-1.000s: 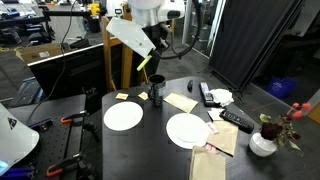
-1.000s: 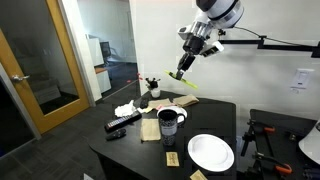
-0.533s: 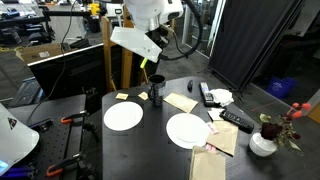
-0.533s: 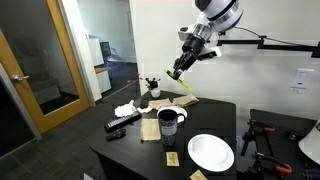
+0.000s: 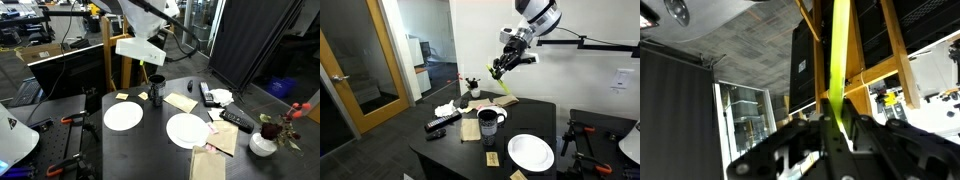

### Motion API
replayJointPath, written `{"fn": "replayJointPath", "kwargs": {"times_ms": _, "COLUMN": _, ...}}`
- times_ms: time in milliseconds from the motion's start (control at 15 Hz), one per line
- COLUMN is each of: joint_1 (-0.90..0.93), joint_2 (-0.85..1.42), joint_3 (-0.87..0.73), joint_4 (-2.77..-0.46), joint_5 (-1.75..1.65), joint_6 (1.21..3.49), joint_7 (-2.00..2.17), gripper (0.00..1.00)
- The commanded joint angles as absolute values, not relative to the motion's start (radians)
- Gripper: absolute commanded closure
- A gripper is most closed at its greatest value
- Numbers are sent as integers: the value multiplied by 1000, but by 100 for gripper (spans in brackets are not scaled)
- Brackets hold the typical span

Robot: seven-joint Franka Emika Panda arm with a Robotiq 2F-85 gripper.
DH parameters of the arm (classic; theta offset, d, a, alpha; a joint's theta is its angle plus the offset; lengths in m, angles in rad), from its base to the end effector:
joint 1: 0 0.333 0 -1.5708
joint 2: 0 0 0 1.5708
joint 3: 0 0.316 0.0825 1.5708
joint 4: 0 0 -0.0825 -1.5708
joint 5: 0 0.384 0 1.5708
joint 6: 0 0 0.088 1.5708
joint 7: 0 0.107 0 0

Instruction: Put the pen in the mug

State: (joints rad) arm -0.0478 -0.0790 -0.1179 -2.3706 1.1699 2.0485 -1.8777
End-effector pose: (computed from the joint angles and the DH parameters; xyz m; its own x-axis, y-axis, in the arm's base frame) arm 0.4835 -0.0300 0.3632 0.4188 0.4294 0.8002 0.8730 -0.4331 -0.2244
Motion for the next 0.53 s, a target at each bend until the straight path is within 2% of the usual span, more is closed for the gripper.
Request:
{"fn": "replayJointPath", "kwargs": {"times_ms": 0, "joint_1": -76, "joint_2": -41, "joint_3": -131, "joint_4": -2341, "joint_5": 1227, "joint_6": 1927, "joint_7": -2021, "gripper": 96}}
{"fn": "replayJointPath", "kwargs": {"times_ms": 467, "joint_1": -96, "joint_2": -5, "joint_3": -126, "joint_4": -2318, "joint_5": 1206, "joint_6": 1832, "joint_7": -2169, "gripper": 96}}
